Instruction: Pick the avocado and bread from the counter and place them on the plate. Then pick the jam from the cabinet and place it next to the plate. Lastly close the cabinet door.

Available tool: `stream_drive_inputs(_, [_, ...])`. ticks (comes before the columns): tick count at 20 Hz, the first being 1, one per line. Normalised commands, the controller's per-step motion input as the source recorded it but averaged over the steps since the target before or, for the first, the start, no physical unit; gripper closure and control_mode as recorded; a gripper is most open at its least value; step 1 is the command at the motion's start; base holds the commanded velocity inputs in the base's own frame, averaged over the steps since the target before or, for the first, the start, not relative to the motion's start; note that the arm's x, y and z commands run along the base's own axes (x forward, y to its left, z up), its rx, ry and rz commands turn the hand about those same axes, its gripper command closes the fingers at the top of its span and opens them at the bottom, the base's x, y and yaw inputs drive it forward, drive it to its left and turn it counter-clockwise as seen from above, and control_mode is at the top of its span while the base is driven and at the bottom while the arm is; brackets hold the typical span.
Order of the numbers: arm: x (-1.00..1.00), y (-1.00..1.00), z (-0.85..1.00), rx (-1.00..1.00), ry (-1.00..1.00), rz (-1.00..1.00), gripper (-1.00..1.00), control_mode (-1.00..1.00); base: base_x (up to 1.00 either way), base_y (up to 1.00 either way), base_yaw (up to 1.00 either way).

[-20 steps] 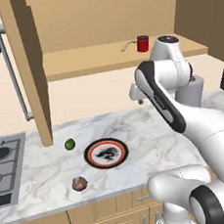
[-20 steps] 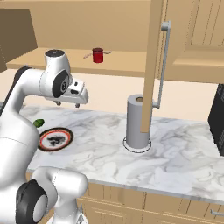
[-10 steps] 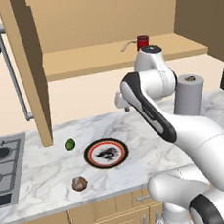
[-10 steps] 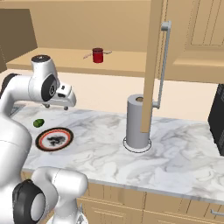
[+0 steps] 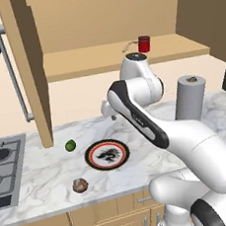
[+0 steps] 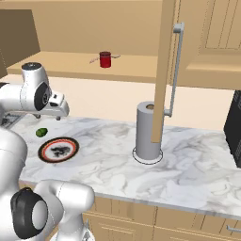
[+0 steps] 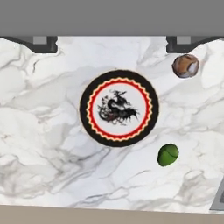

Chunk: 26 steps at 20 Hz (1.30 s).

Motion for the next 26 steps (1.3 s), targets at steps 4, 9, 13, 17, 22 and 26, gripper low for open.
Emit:
stream_drive_inputs(4, [-0.08,0.51,-0.22,0.02,0.02,0.09,-1.0,-1.0,0.0,0.0,0.0])
stream_drive_inputs(9, [-0.23,0.46,-0.41,0.0,0.0,0.11,-1.0,-1.0,0.0,0.0,0.0])
stream_drive_inputs(13, [-0.32,0.37,-0.43,0.0,0.0,0.11,-1.0,-1.0,0.0,0.0,0.0])
stream_drive_inputs(17, [-0.17,0.35,-0.44,0.0,0.0,0.11,-1.0,-1.0,0.0,0.0,0.0])
stream_drive_inputs(22, [-0.01,0.34,-0.4,0.01,0.0,0.11,-1.0,-1.0,0.0,0.0,0.0])
stream_drive_inputs(26, [0.0,0.33,-0.36,0.03,0.03,0.09,-1.0,-1.0,0.0,0.0,0.0])
